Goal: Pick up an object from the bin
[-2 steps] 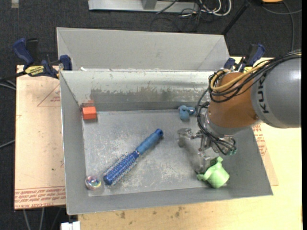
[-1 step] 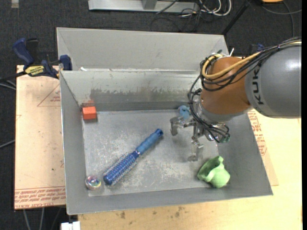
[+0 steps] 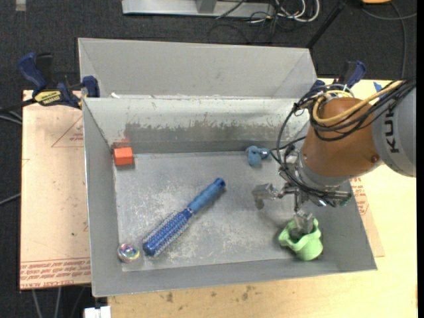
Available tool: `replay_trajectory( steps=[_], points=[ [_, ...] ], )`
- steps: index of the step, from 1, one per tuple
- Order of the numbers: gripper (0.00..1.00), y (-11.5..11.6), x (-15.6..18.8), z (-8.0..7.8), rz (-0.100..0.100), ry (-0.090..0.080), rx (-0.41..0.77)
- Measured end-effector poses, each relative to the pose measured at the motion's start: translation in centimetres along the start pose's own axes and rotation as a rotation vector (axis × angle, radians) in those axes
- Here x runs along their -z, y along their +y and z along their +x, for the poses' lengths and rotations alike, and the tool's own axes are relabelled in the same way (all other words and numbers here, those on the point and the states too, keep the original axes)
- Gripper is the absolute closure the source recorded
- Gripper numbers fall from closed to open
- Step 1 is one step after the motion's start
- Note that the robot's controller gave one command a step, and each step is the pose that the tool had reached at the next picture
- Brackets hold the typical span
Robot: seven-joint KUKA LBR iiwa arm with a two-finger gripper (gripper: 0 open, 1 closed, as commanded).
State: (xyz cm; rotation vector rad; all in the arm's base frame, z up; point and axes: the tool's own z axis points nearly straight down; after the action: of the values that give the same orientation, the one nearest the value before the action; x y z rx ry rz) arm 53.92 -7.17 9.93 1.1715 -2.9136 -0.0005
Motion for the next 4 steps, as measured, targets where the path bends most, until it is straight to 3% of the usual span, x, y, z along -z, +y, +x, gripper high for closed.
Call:
replay_trajectory(
  steps=[1, 2, 3, 4],
  points=[
    [0.00, 0.5, -2.2, 4.0, 0.004, -0.007, 0.078],
    [0.00, -2.7, -2.5, 4.9, -0.006, -0.017, -0.031],
    [1.00, -3.1, -2.7, 5.5, -0.003, -0.009, -0.039],
    [1.00, -3.0, 1.1, 5.2, 0.003, -0.007, -0.038]
  ],
)
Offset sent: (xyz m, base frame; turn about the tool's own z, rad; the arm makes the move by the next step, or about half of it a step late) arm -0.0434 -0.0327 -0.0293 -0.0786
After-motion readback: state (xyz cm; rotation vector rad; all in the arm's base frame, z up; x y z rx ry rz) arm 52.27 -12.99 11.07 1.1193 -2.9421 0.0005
